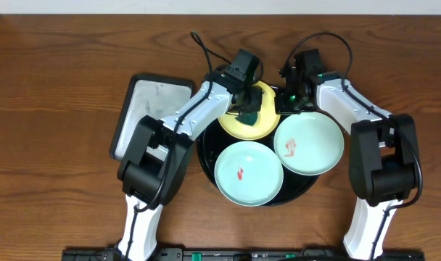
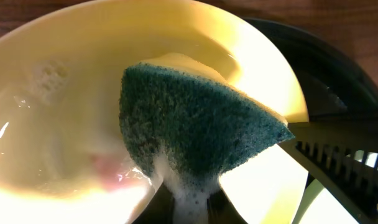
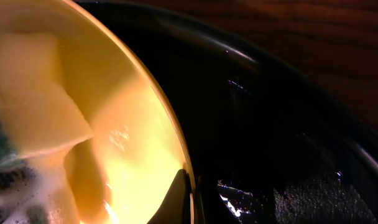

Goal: Clean dirty plates on tray and stack at the side
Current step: 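Scrub the yellow plate with the sponge while right gripper holds its rim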

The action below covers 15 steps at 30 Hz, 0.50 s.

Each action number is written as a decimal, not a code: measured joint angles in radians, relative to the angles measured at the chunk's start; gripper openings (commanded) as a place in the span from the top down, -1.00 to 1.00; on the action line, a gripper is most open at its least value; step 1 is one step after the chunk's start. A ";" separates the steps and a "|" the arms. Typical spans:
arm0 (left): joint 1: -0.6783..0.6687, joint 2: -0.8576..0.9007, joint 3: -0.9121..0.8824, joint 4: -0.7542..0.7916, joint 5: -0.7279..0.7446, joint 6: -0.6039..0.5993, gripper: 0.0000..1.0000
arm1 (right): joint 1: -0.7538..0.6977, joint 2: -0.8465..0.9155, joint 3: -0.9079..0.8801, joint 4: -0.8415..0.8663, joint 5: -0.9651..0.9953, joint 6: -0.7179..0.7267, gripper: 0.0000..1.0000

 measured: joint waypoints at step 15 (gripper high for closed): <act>-0.023 0.003 0.037 -0.132 -0.296 0.019 0.85 | 0.002 0.000 0.006 -0.022 0.010 0.026 0.98</act>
